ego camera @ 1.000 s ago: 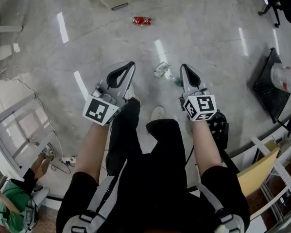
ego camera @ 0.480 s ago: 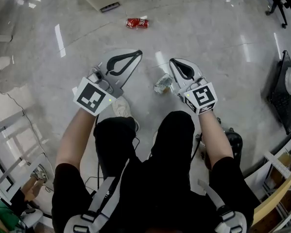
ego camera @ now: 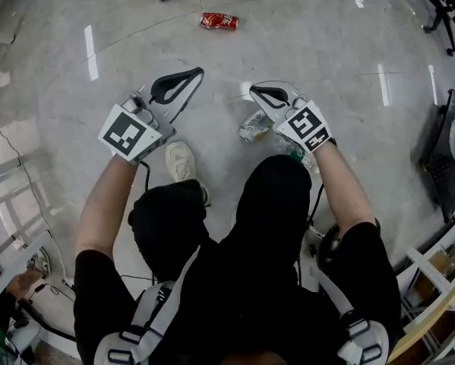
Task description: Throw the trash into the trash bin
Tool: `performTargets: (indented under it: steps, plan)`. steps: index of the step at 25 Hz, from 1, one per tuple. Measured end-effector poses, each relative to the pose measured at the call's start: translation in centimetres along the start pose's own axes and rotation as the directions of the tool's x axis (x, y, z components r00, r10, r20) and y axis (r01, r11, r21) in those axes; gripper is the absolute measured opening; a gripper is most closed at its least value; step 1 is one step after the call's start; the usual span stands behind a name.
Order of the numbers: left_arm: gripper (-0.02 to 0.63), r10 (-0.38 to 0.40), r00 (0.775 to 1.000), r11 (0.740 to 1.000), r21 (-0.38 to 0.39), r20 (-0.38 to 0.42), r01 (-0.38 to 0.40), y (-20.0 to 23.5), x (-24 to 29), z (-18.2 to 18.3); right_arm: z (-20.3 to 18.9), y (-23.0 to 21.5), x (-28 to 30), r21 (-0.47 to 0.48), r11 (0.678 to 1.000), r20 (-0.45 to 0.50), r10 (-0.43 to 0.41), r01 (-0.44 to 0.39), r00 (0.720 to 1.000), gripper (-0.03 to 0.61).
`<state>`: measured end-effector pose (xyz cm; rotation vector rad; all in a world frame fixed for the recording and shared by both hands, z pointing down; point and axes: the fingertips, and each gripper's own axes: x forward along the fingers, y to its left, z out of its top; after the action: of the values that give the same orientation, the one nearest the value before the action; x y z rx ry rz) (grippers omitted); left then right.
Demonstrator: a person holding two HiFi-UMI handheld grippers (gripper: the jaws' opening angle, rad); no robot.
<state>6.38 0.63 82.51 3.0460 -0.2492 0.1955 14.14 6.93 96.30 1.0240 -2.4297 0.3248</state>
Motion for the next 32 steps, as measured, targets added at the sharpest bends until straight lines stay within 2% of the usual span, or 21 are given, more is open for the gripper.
performTargets:
  steps: [2,4,6,9,13,16,18,20,24,27,30,32]
  plan:
    - [0.000,0.018,1.000,1.000,-0.001,-0.007,-0.018,0.7,-0.7,-1.2,-2.8,1.5,1.6,-0.032,0.992,-0.096,0.119,-0.123,0.988,0.059]
    - [0.000,0.031,0.999,0.999,-0.014,-0.014,-0.032,1.0,-1.1,-2.7,-6.2,3.4,3.3,-0.058,0.967,-0.215,0.231,-0.249,0.949,0.119]
    - [0.000,0.038,0.999,0.998,-0.050,-0.022,-0.039,1.0,-1.6,-4.4,-9.9,5.4,4.6,-0.068,0.926,-0.346,0.328,-0.372,0.879,0.177]
    - [0.000,0.031,0.998,0.994,-0.100,-0.048,-0.036,0.5,-2.2,-6.9,-14.6,8.0,5.2,-0.082,0.842,-0.504,0.426,-0.533,0.751,0.244]
    - [0.000,0.030,0.997,0.989,-0.143,-0.074,-0.040,0.2,-2.7,-9.3,-19.5,10.3,5.1,-0.136,0.713,-0.656,0.455,-0.687,0.602,0.299]
    - [0.000,0.038,0.997,0.984,-0.169,-0.073,-0.050,0.1,-3.1,-10.1,-23.1,11.8,4.7,-0.170,0.602,-0.753,0.431,-0.780,0.497,0.347]
    - [0.000,0.034,0.997,0.981,-0.187,-0.076,-0.048,-0.1,-3.2,-10.3,-25.6,12.5,4.3,-0.176,0.545,-0.803,0.403,-0.820,0.440,0.381]
    - [0.000,0.028,0.995,0.980,-0.194,-0.091,-0.045,-0.2,-3.3,-10.9,-27.5,12.6,4.4,-0.174,0.531,-0.824,0.383,-0.829,0.418,0.395]
    - [0.000,0.017,0.995,0.977,-0.211,-0.101,-0.038,-0.3,-3.3,-11.6,-29.4,12.3,5.2,-0.173,0.550,-0.838,0.354,-0.817,0.416,0.419]
    - [0.000,0.011,0.995,0.974,-0.224,-0.101,-0.033,-0.3,-3.3,-11.7,-30.4,11.9,5.5,-0.193,0.539,-0.856,0.317,-0.820,0.409,0.433]
    - [0.000,0.014,0.995,0.972,-0.234,-0.098,-0.037,-0.1,-3.3,-11.9,-30.9,11.5,5.9,-0.219,0.531,-0.862,0.288,-0.819,0.418,0.414]
    - [0.000,0.011,0.995,0.968,-0.248,-0.098,-0.035,-0.2,-3.2,-12.2,-30.7,11.3,6.0,-0.232,0.544,-0.858,0.276,-0.806,0.433,0.405]
